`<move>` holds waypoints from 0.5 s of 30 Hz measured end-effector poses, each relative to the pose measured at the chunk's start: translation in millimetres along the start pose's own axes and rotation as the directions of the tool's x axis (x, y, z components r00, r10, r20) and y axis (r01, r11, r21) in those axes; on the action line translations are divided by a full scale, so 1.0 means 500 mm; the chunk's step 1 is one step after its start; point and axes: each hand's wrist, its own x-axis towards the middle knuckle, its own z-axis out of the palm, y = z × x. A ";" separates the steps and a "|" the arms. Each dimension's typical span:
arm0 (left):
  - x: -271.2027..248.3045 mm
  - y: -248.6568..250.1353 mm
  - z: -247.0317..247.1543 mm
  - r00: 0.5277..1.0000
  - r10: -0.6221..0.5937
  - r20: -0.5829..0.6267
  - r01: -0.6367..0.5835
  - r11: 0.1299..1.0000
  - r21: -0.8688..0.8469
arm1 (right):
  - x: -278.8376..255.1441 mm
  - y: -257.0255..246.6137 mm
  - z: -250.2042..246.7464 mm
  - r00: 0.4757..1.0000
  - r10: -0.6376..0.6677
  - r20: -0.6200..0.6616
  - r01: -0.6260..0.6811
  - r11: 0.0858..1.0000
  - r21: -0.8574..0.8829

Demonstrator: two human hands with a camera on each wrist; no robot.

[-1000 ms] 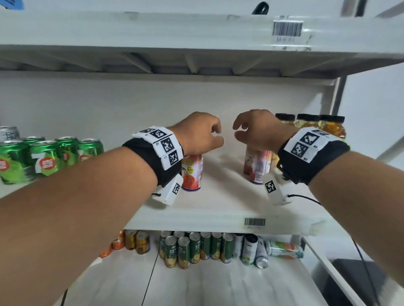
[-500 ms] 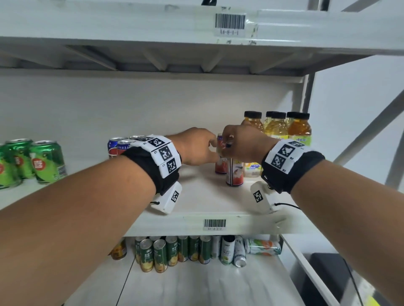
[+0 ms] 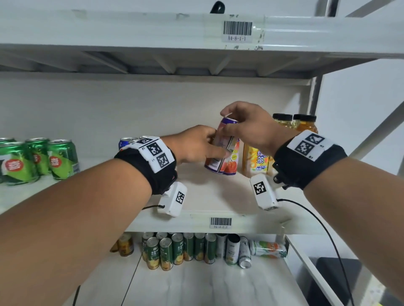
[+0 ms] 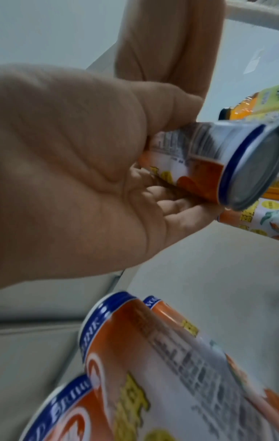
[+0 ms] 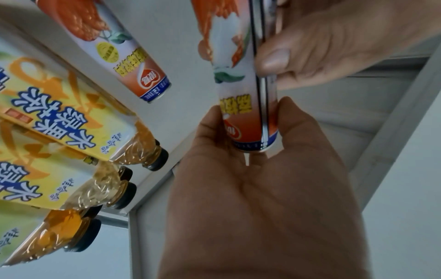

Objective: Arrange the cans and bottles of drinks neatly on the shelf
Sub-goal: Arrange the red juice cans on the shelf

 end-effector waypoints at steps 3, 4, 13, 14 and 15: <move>-0.024 0.002 -0.014 1.000 -0.014 -0.002 0.014 0.985 -0.173 | -0.005 -0.016 0.017 1.000 0.010 0.018 -0.010 0.998 0.055; -0.031 0.002 -0.020 1.000 -0.018 -0.025 0.013 0.986 -0.167 | -0.007 -0.020 0.024 0.999 0.023 0.027 -0.024 0.998 0.061; -0.101 -0.014 -0.102 0.989 0.017 -0.144 0.015 0.974 0.224 | 0.006 -0.091 0.095 0.993 0.009 0.114 0.000 0.997 -0.076; -0.108 -0.016 -0.115 0.988 0.022 -0.153 0.023 0.958 0.287 | 0.010 -0.097 0.104 0.993 0.000 0.118 0.014 0.994 -0.112; -0.116 -0.019 -0.130 0.985 0.030 -0.172 0.034 0.933 0.359 | 0.014 -0.103 0.115 0.992 -0.010 0.128 0.031 0.987 -0.160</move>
